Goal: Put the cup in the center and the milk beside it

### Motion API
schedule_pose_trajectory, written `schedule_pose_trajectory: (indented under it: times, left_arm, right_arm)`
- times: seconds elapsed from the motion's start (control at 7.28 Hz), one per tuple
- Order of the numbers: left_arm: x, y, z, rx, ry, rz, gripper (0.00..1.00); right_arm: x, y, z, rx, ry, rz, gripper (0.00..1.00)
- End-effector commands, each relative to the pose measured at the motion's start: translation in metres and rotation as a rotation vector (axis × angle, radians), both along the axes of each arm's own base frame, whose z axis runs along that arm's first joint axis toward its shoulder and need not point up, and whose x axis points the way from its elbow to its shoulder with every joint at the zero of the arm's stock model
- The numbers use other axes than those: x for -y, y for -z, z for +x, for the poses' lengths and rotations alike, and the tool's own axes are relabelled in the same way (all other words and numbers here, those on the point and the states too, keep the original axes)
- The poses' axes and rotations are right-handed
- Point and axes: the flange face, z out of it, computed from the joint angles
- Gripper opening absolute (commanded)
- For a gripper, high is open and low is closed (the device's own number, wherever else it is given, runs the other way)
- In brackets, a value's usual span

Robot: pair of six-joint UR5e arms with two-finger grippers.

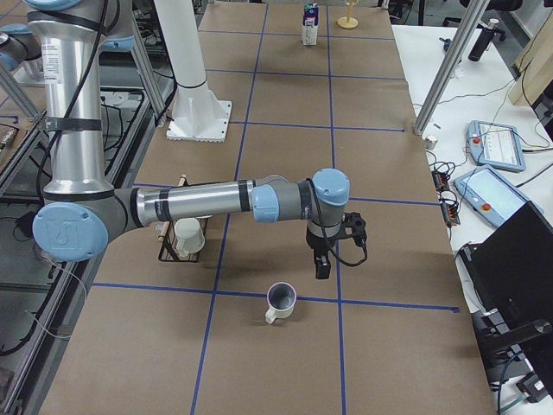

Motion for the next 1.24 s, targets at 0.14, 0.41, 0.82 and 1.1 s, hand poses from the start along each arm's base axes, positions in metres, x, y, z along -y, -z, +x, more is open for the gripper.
schedule_pose_trajectory:
  times: [0.14, 0.41, 0.82, 1.1]
  left_arm:
    - [0.024, 0.033, -0.002, -0.004, 0.027, 0.204, 0.98]
    - [0.020, 0.032, -0.002, -0.013, 0.034, 0.235, 0.98]
    - [0.020, 0.034, -0.002, -0.014, 0.036, 0.239, 0.98]
    - [0.020, 0.037, -0.002, -0.014, 0.036, 0.245, 0.98]
  right_arm:
    - [0.019, 0.046, -0.001, 0.018, -0.001, 0.159, 1.00]
    - [-0.012, 0.010, -0.002, 0.089, 0.004, 0.257, 1.00]
    - [-0.085, -0.053, -0.012, 0.107, -0.100, 0.104, 1.00]
    - [-0.119, -0.080, -0.025, 0.075, -0.059, 0.085, 1.00]
